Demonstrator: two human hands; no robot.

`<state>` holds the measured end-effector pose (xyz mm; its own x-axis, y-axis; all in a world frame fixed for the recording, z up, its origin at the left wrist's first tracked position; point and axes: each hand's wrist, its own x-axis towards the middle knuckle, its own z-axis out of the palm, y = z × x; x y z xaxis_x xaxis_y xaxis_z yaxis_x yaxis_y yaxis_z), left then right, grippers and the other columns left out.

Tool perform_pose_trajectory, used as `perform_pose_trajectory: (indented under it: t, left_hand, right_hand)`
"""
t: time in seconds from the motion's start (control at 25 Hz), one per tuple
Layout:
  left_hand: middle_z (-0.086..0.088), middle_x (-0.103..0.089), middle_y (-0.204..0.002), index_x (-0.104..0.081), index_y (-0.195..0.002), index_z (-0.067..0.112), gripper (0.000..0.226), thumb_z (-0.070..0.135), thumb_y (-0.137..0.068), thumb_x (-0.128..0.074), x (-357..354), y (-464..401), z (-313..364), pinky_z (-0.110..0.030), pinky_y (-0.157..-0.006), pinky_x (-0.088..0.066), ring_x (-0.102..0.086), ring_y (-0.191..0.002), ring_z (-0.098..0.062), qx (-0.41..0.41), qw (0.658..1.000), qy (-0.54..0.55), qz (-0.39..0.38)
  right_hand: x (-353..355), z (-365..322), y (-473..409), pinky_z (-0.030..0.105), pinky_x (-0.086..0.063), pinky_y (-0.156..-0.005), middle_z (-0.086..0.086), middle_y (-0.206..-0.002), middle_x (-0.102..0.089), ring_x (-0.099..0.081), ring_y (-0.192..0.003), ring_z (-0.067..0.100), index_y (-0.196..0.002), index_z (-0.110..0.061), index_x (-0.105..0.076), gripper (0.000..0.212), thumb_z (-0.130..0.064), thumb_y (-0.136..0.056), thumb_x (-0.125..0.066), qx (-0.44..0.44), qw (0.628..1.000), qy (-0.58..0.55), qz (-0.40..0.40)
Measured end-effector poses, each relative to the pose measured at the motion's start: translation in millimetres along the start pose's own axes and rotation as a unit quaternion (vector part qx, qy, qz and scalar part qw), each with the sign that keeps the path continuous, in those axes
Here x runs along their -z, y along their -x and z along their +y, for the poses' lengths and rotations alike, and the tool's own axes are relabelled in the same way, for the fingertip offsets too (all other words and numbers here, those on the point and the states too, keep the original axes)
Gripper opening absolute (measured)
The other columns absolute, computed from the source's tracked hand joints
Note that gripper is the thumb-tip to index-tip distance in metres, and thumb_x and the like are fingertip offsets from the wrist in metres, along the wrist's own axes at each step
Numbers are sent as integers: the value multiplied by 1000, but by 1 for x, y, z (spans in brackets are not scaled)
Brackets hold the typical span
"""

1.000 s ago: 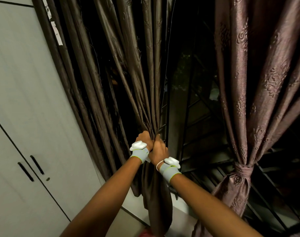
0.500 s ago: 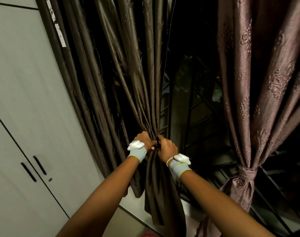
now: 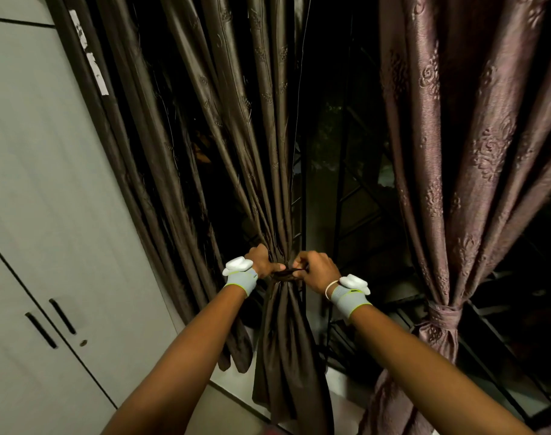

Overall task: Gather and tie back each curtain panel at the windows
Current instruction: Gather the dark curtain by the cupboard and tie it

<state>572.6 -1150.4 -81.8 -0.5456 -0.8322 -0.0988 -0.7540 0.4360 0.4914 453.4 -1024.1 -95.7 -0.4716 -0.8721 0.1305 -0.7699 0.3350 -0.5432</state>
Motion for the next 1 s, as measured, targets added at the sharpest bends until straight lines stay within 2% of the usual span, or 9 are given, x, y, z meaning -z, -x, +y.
perform_pose_trajectory:
  t: [0.08, 0.16, 0.32, 0.4, 0.52, 0.68, 0.84, 0.92, 1.0]
  left_hand:
    - [-18, -55, -129, -50, -126, 7, 76, 51, -71, -78, -2, -1, 0, -42, -94, -50, -57, -115, -39, -4, 1000, 2, -2]
    - [-16, -59, -122, -52, -121, 7, 78, 54, -64, -79, -8, -10, -3, -45, -87, -55, -63, -104, -39, -5, 1000, 15, -23]
    - [-15, -68, -105, -59, -107, 11, 97, 70, -31, -70, -36, -64, -31, -45, -74, -60, -70, -86, -34, -3, 997, 68, -46]
    - [-15, -71, -98, -62, -104, 10, 78, 59, -45, -77, -25, -38, -22, -43, -69, -61, -72, -77, -32, -5, 995, 84, -47]
    - [-13, -71, -88, -60, -100, 7, 34, 24, -76, -78, -7, 4, -7, -36, -61, -61, -68, -58, -26, -15, 995, 95, -35]
    - [-21, -67, -103, -55, -110, 1, 41, 12, -78, -78, 1, 5, -21, -32, -50, -59, -68, -58, -27, -1, 988, 142, -62]
    - [-26, -65, -103, -53, -114, -5, 49, 11, -76, -80, 0, 1, -28, -41, -55, -61, -68, -55, -27, 9, 984, 160, -78]
    - [-29, -65, -106, -53, -114, -7, 50, 9, -76, -80, 1, 4, -25, -41, -54, -61, -68, -56, -28, 10, 981, 172, -87]
    - [-29, -64, -106, -52, -114, -9, 49, 6, -76, -79, 3, 7, -23, -37, -50, -60, -67, -57, -29, 9, 980, 179, -83]
  right_hand:
    - [4, 8, 0, 32, -51, -78, -4, -95, -72, -66, -98, 24, -91, -28, -66, 16, -32, -77, -71, -4, 1000, 21, 7]
    - [6, 12, -1, 33, -49, -79, -2, -103, -71, -64, -103, 28, -96, -30, -65, 15, -34, -81, -66, -5, 998, 54, 11]
    - [5, 3, -6, 35, -48, -81, 6, -111, -68, -61, -109, 34, -102, -29, -64, 17, -27, -85, -61, -8, 998, 65, 15]
    - [-2, -7, -8, 38, -47, -84, 14, -117, -64, -58, -111, 38, -109, -23, -62, 22, -25, -87, -60, -12, 997, 75, 7]
    - [-12, -17, -12, 43, -47, -85, 21, -119, -61, -56, -112, 43, -113, -11, -58, 29, -23, -87, -59, -21, 997, 75, -5]
    - [-13, -25, -13, 37, -48, -81, 12, -113, -65, -61, -106, 37, -103, -18, -60, 27, -22, -78, -69, -19, 1000, 8, -17]
    - [-12, -24, -8, 41, -47, -83, 12, -119, -50, -60, -103, 40, -112, -16, -48, 55, -34, -71, -80, -63, 998, 4, 30]
    - [-13, -21, -8, 39, -47, -84, 14, -115, -57, -61, -105, 39, -106, -15, -53, 51, -36, -70, -82, -84, 996, 1, 32]
    - [-12, -21, -9, 37, -48, -84, 14, -108, -65, -62, -104, 37, -97, -13, -61, 36, -34, -73, -79, -96, 995, -15, 21]
